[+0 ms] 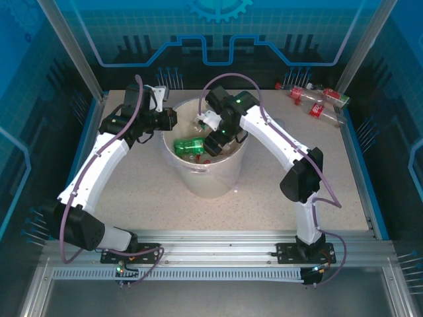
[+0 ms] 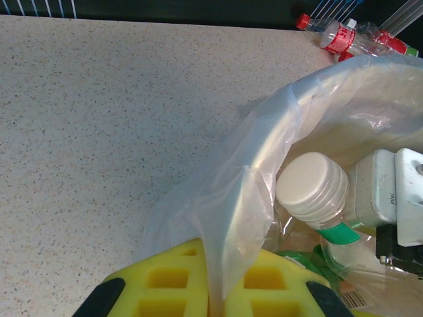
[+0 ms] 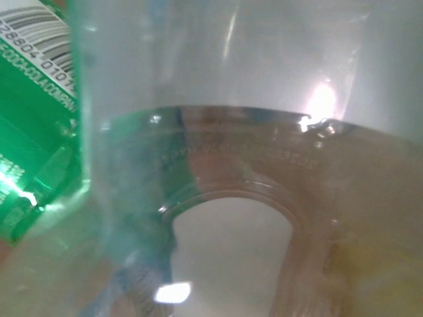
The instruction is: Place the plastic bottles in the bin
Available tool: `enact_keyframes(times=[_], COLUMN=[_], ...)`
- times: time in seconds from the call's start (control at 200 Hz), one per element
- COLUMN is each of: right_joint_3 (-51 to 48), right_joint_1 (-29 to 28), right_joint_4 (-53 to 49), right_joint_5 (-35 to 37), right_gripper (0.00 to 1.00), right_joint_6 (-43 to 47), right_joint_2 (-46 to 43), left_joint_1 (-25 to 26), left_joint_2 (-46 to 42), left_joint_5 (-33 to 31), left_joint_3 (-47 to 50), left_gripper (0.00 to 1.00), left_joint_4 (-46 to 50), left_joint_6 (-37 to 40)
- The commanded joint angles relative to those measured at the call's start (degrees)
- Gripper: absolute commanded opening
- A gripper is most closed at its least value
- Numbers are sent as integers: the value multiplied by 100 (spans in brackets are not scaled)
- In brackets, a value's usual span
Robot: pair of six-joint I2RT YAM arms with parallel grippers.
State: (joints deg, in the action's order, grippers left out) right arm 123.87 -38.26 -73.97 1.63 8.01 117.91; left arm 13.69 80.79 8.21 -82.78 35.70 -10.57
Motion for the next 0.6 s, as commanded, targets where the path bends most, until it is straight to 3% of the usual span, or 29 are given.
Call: enact_keyframes(times=[0.0, 0.34, 0.595], right_joint_3=[158, 566, 955], right_joint_1=[-15, -1, 18], right_joint_4=[-205, 174, 312], right_joint_5=[134, -620, -708], right_gripper=[90, 100, 100], right_joint_6=[8, 113, 172], right_joint_2=[92, -638, -1096], left_joint_1=[87, 98, 98], left_joint_2=[68, 50, 50], left_joint_5=[395, 408, 395], left_joint_3=[-13, -2, -1], left_gripper=[0, 0, 0], left_joint_4=[251, 221, 215], left_joint_6=[-217, -235, -235])
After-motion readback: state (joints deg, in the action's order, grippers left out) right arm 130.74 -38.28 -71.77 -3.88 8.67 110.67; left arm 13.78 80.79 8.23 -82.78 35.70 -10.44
